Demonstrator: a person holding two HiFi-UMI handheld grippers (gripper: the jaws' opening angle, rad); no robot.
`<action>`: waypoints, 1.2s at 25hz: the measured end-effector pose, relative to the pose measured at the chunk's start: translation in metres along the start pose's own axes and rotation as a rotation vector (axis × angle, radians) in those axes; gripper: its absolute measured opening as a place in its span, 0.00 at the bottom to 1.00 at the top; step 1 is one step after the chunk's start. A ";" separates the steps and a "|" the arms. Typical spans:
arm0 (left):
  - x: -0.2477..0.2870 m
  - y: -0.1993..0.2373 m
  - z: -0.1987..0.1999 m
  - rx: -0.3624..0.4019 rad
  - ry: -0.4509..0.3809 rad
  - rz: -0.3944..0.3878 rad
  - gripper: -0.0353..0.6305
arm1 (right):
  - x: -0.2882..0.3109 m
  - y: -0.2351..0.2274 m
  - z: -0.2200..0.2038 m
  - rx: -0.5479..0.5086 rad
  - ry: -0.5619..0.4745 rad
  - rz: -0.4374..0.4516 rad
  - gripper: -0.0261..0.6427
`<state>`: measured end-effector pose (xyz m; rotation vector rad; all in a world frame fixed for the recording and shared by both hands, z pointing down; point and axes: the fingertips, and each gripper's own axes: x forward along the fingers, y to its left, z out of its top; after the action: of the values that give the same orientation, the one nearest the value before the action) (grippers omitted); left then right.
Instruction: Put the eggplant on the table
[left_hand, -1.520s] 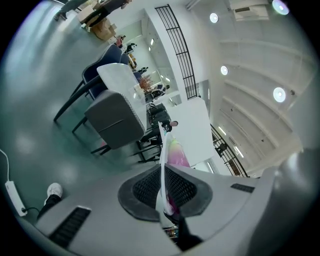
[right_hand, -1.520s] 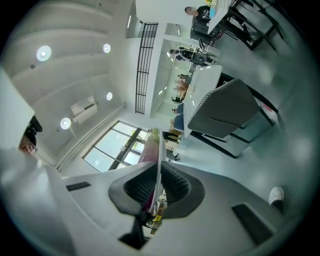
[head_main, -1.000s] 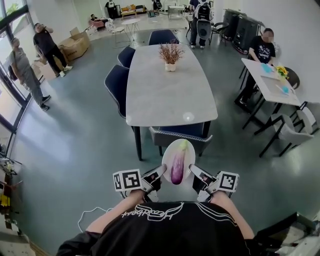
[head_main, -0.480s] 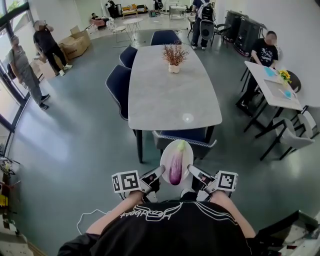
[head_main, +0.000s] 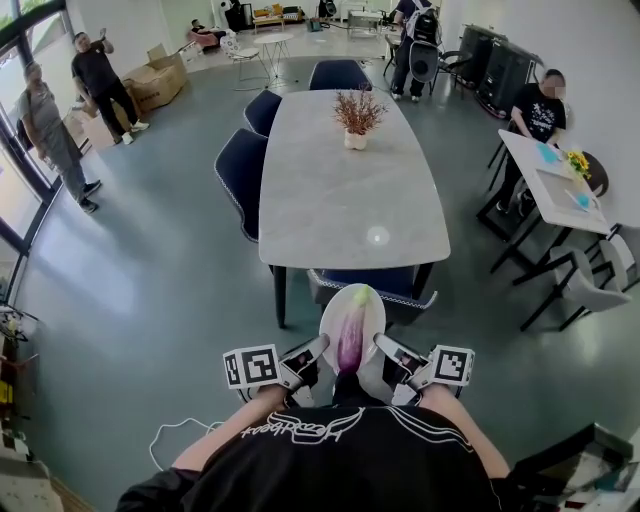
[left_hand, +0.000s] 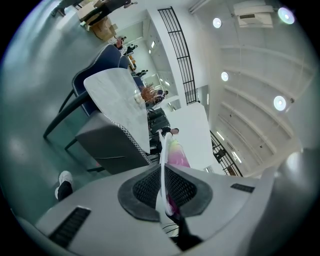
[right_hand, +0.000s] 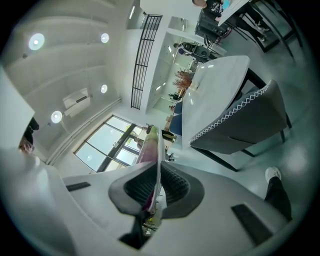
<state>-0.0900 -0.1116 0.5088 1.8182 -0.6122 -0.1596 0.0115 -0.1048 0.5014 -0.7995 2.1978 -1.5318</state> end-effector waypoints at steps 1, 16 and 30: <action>0.003 0.002 0.003 -0.002 -0.001 0.000 0.09 | 0.002 -0.003 0.004 0.001 0.000 -0.003 0.07; 0.062 0.008 0.072 0.015 0.005 0.022 0.09 | 0.042 -0.030 0.083 0.018 -0.006 -0.015 0.07; 0.130 0.030 0.157 -0.014 -0.014 0.066 0.09 | 0.098 -0.069 0.173 0.058 0.022 -0.026 0.07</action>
<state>-0.0521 -0.3138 0.5089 1.7819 -0.6786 -0.1319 0.0511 -0.3114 0.5070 -0.7993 2.1556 -1.6166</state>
